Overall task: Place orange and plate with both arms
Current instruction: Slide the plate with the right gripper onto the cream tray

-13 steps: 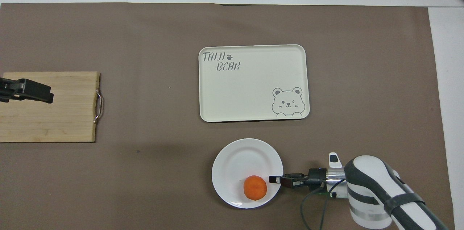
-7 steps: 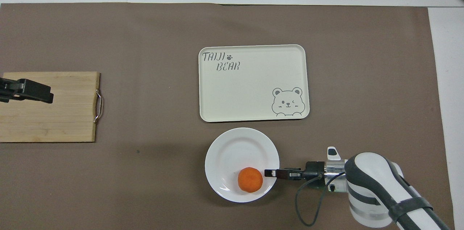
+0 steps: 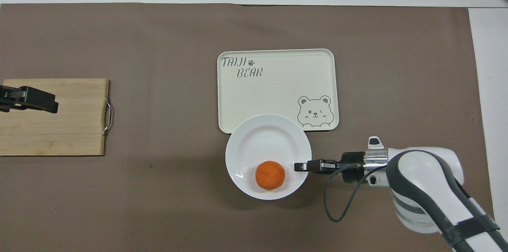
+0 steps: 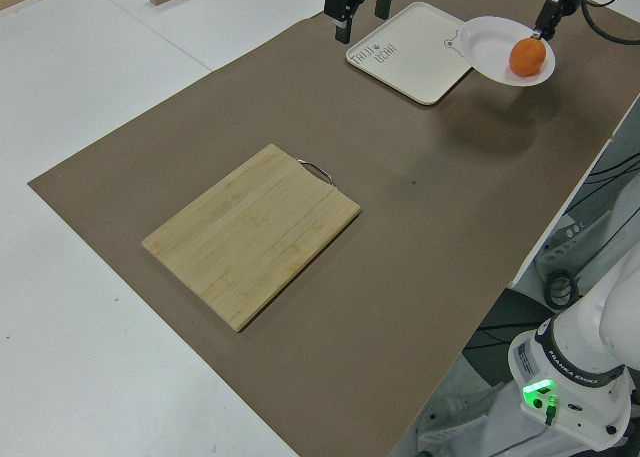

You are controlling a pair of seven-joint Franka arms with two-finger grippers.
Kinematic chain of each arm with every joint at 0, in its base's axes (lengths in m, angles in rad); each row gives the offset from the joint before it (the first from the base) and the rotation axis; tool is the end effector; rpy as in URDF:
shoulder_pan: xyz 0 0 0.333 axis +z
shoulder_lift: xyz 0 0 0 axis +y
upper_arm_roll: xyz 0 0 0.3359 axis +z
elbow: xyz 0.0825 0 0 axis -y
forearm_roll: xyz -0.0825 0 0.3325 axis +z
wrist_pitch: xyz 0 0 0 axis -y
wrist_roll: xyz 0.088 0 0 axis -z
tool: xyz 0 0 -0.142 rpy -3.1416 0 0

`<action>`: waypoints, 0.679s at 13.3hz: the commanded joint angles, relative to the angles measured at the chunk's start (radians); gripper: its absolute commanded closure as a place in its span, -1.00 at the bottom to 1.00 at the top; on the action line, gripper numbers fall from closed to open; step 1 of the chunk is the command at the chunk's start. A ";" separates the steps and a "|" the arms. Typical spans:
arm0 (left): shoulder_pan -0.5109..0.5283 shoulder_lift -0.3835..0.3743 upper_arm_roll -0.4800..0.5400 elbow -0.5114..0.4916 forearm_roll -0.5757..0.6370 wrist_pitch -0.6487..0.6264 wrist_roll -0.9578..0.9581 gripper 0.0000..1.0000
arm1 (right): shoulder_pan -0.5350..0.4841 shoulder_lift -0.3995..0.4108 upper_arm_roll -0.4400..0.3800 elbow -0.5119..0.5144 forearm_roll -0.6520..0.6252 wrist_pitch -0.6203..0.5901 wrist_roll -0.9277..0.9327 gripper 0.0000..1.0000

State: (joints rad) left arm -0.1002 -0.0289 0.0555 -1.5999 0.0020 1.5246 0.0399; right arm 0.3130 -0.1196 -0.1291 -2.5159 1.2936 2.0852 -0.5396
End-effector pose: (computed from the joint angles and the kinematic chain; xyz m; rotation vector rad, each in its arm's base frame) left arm 0.4862 -0.0210 0.6076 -3.1374 0.1328 0.0729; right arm 0.3901 0.1510 0.3662 -2.1009 0.1727 0.0983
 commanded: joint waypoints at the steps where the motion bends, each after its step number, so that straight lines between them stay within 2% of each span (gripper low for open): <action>1: -0.006 -0.017 0.004 -0.008 0.021 -0.009 -0.003 -1.00 | -0.043 0.115 0.005 0.159 -0.033 -0.013 0.091 1.00; 7: -0.006 -0.017 0.004 -0.008 0.021 -0.009 -0.003 -1.00 | -0.080 0.476 0.005 0.578 -0.033 -0.010 0.142 1.00; 9: -0.006 -0.017 0.004 -0.008 0.021 -0.009 -0.003 -1.00 | -0.078 0.546 0.005 0.643 -0.024 -0.004 0.161 1.00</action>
State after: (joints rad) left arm -0.1002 -0.0289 0.0555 -1.5999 0.0020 1.5246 0.0399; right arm 0.2461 0.3390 -0.1318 -1.9790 1.2897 2.0870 -0.4241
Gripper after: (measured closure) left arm 0.000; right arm 0.956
